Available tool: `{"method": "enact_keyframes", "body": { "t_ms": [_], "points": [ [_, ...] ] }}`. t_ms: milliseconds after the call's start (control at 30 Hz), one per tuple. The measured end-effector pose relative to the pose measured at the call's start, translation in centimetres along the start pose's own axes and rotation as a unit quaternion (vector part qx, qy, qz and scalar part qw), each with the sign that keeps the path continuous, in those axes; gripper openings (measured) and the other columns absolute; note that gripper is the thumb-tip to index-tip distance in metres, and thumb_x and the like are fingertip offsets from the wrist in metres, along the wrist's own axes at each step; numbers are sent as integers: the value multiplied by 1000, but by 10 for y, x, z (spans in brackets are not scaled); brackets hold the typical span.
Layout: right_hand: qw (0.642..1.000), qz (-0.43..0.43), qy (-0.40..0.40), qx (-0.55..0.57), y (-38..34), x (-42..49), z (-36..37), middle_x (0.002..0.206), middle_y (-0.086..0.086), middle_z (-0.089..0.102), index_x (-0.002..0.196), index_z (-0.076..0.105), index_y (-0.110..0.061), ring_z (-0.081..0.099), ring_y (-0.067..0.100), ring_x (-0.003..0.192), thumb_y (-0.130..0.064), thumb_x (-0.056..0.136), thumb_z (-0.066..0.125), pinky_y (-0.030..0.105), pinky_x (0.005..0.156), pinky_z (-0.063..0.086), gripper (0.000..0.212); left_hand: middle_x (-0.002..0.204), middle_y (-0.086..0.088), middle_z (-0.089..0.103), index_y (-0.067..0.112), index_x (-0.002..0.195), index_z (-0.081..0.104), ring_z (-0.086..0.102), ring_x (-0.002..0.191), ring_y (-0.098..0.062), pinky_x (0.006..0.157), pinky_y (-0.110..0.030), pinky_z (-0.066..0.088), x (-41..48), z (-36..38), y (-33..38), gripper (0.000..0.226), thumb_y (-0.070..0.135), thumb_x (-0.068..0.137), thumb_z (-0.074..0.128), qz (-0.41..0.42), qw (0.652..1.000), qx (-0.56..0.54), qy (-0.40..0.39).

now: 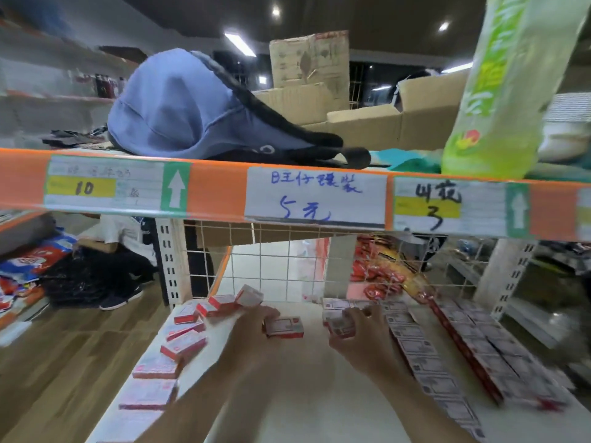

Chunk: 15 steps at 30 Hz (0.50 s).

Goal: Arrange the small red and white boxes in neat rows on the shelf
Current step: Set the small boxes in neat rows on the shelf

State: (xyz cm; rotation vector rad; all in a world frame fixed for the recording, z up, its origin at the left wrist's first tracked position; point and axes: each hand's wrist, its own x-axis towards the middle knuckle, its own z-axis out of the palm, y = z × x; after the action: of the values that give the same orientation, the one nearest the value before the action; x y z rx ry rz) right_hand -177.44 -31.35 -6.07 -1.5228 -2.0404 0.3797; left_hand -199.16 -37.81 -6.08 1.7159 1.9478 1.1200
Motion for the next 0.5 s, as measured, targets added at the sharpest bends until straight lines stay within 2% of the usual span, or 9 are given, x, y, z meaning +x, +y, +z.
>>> {"method": "enact_keyframes", "body": {
  "t_ms": [100, 267, 400, 500],
  "points": [
    [1000, 11, 15, -7, 24, -2, -18, 108, -5, 27, 102, 60, -19, 40, 17, 105, -45, 68, 73, 26, 85, 43, 45, 102, 0, 61, 12, 112, 64, 58, 87, -10, 69, -3, 41, 6, 24, 11, 46, 6, 68, 79, 14, 1000, 6, -17],
    [998, 53, 9, -18, 53, -3, -35, 101, -5, 42, 90, 57, -24, 48, 17, 97, -55, 59, 65, 23, 72, 38, 44, 99, 6, 59, 14, 110, 65, 56, 83, -7, 69, -2, 39, 15, 59, 27, 43, 6, 70, 76, 34, 999, 7, -41],
    [998, 54, 12, 0, 64, -3, -36, 101, -6, 40, 101, 61, -21, 47, 19, 103, -59, 53, 54, 25, 83, 43, 62, 103, 4, 62, 17, 110, 65, 55, 83, -7, 69, -4, 39, 19, 81, 35, 36, 8, 76, 69, 45, 998, 10, -34],
    [999, 42, 1, -17, 67, 1, -39, 107, -3, 44, 106, 60, -19, 45, 18, 106, -46, 66, 67, 24, 82, 41, 49, 110, 2, 65, 18, 112, 65, 57, 92, -10, 77, -10, 39, 23, 91, 39, 34, 9, 80, 67, 37, 999, 13, -22]
  ]
}}
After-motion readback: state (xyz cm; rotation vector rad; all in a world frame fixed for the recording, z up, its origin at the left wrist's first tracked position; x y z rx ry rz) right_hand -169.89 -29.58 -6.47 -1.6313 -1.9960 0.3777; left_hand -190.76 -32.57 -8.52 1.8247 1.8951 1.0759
